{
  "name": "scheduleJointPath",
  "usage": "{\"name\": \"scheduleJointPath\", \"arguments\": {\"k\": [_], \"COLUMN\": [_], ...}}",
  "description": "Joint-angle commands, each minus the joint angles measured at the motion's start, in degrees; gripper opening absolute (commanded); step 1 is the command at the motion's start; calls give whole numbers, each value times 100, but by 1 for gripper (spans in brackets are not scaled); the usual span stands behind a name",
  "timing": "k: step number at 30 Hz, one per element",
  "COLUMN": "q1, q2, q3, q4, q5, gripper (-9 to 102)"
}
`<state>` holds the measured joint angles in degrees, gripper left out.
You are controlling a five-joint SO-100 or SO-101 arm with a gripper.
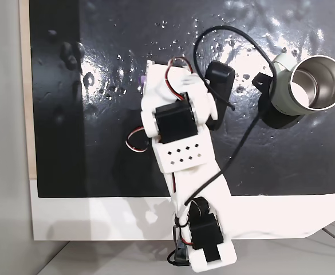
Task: Grasp a pengrip and put it in the cup.
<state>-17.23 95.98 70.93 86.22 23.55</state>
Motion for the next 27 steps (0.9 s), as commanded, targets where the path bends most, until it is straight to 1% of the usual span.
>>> {"name": "scheduleJointPath", "arguments": {"k": [1, 5, 11, 17, 21, 24, 27], "q1": [501, 1274, 2470, 3753, 4447, 4834, 4983], "q2": [510, 747, 773, 633, 281, -44, -413], "q3": [18, 26, -404, -457, -800, -1239, -1731], "q4": [229, 501, 940, 949, 949, 949, 932], "q5": [-246, -598, -1266, -1802, -2109, -2276, -2355], "gripper": [0, 0, 0, 0, 0, 0, 0]}}
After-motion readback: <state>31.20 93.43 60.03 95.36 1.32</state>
